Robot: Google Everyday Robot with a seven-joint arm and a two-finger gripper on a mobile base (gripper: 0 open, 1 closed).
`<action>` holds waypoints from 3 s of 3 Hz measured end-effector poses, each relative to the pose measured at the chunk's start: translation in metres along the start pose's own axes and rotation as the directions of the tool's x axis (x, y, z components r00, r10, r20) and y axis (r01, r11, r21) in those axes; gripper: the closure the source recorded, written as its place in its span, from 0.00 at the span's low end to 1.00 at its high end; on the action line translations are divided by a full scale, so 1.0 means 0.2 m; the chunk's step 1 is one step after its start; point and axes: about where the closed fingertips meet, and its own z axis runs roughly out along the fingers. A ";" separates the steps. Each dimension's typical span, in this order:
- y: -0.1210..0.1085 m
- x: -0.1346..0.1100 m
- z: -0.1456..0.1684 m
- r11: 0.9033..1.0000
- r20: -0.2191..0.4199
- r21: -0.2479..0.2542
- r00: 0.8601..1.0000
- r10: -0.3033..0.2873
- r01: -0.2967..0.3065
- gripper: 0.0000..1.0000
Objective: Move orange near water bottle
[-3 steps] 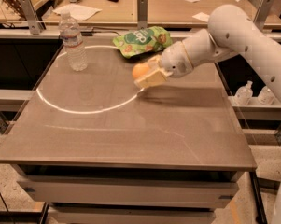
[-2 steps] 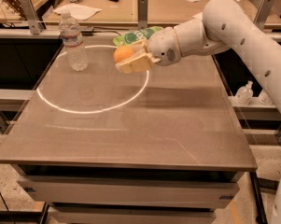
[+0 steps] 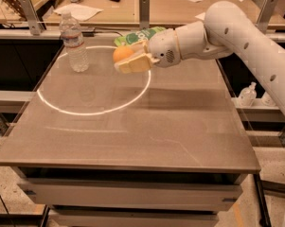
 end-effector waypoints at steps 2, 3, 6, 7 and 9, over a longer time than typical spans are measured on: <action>-0.19 -0.16 0.21 0.987 0.176 0.156 0.984 0.017 -0.045 1.00; -0.25 -0.25 0.34 0.984 0.188 0.178 0.982 -0.009 -0.025 1.00; -0.46 -0.09 0.42 0.967 0.052 0.250 0.998 0.045 -0.056 1.00; -0.50 0.00 0.43 0.964 0.022 0.255 0.997 0.078 -0.081 1.00; -0.53 -0.02 0.68 0.993 -0.048 0.116 0.999 0.003 0.003 1.00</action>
Offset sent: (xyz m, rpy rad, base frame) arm 0.0720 0.0801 0.0320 0.2428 -0.0755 -0.2446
